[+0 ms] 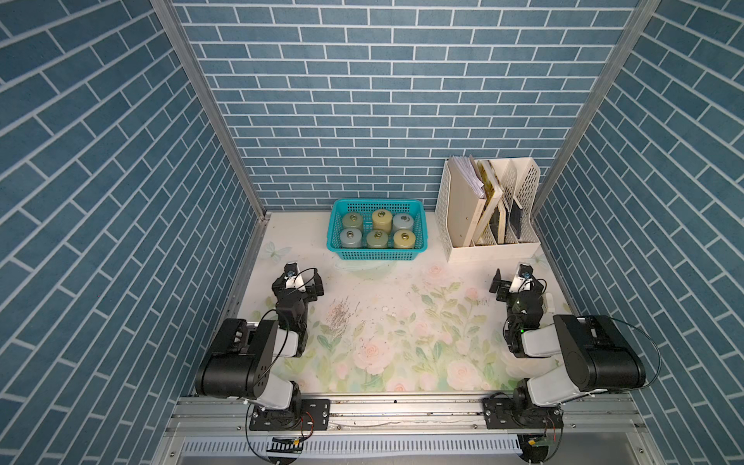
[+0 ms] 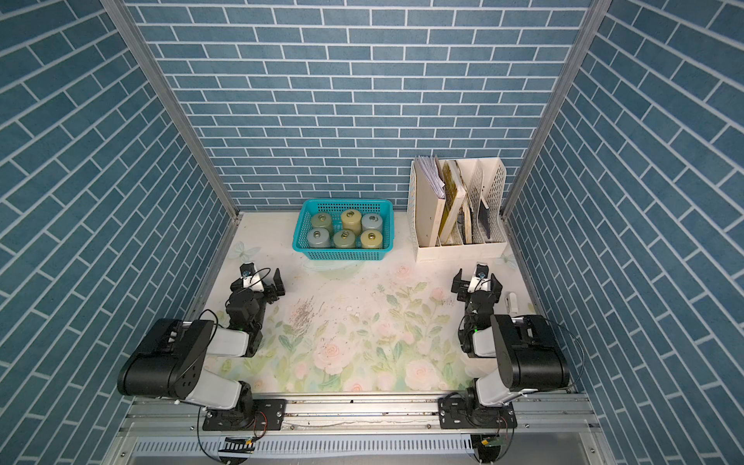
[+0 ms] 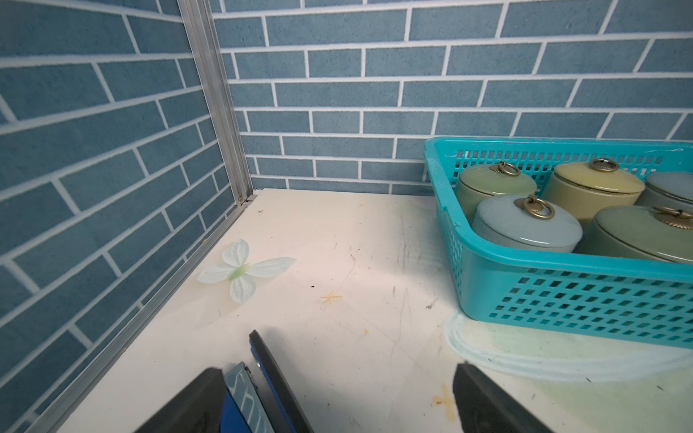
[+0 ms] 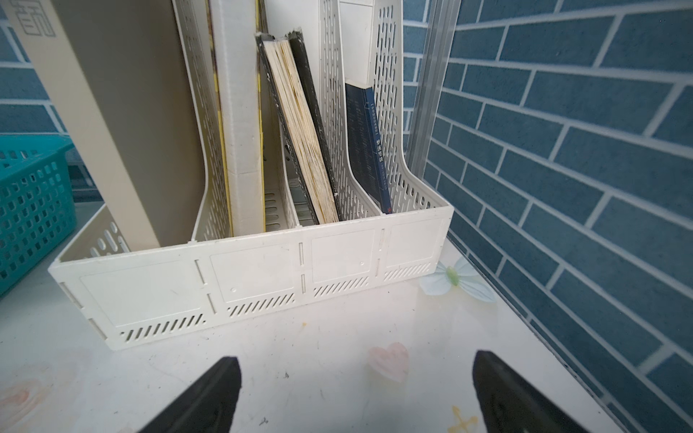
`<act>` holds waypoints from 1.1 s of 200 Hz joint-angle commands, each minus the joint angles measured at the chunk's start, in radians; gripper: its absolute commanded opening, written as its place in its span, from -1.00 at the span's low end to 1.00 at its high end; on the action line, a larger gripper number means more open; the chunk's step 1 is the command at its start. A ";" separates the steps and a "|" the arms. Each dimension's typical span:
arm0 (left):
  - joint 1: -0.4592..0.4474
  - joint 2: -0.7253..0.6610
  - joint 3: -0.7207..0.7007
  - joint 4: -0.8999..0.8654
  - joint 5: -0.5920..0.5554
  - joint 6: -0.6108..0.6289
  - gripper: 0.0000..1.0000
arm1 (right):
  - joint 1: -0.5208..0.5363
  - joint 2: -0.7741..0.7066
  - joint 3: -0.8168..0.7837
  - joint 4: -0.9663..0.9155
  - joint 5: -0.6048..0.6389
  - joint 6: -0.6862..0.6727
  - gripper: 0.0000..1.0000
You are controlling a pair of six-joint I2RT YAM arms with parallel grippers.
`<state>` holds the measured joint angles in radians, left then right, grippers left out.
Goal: Take the tea canister out of the basket
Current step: Pick up the tea canister from the basket.
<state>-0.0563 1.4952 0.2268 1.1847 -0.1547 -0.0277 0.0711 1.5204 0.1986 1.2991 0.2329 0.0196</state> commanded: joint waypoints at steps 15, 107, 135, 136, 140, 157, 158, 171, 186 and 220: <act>-0.033 -0.093 0.209 -0.369 -0.114 0.009 1.00 | 0.138 -0.082 0.194 -0.354 0.141 -0.139 1.00; -0.264 -0.320 0.430 -0.818 -0.033 -0.149 1.00 | 0.515 0.152 1.131 -1.406 -0.031 -0.040 1.00; -0.319 -0.333 0.446 -0.871 -0.067 -0.156 1.00 | 0.550 0.363 1.426 -1.630 -0.044 0.006 1.00; -0.321 -0.332 0.447 -0.873 -0.068 -0.156 1.00 | 0.550 0.371 1.437 -1.639 -0.046 0.008 1.00; -0.323 -0.329 0.451 -0.879 -0.073 -0.156 1.00 | 0.551 0.397 1.478 -1.672 -0.051 0.017 1.00; -0.337 -0.317 0.457 -0.885 -0.095 -0.162 1.00 | 0.550 0.528 1.664 -1.802 -0.095 0.042 1.00; -0.337 -0.317 0.458 -0.885 -0.096 -0.163 1.00 | 0.550 0.535 1.675 -1.810 -0.099 0.042 1.00; -0.340 -0.311 0.450 -0.861 -0.091 -0.161 1.00 | 0.552 0.626 1.804 -1.891 -0.136 0.058 1.00; -0.344 -0.299 0.449 -0.842 -0.073 -0.146 1.00 | 0.552 0.737 1.941 -1.968 -0.152 0.066 1.00; -0.346 -0.266 0.457 -0.832 -0.074 -0.144 1.00 | 0.550 0.863 2.101 -2.028 -0.143 0.063 1.00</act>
<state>-0.3950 1.2102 0.6579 0.3462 -0.2241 -0.1730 0.6254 2.3405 2.2204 -0.5949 0.1093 0.0490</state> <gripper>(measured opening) 1.000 0.998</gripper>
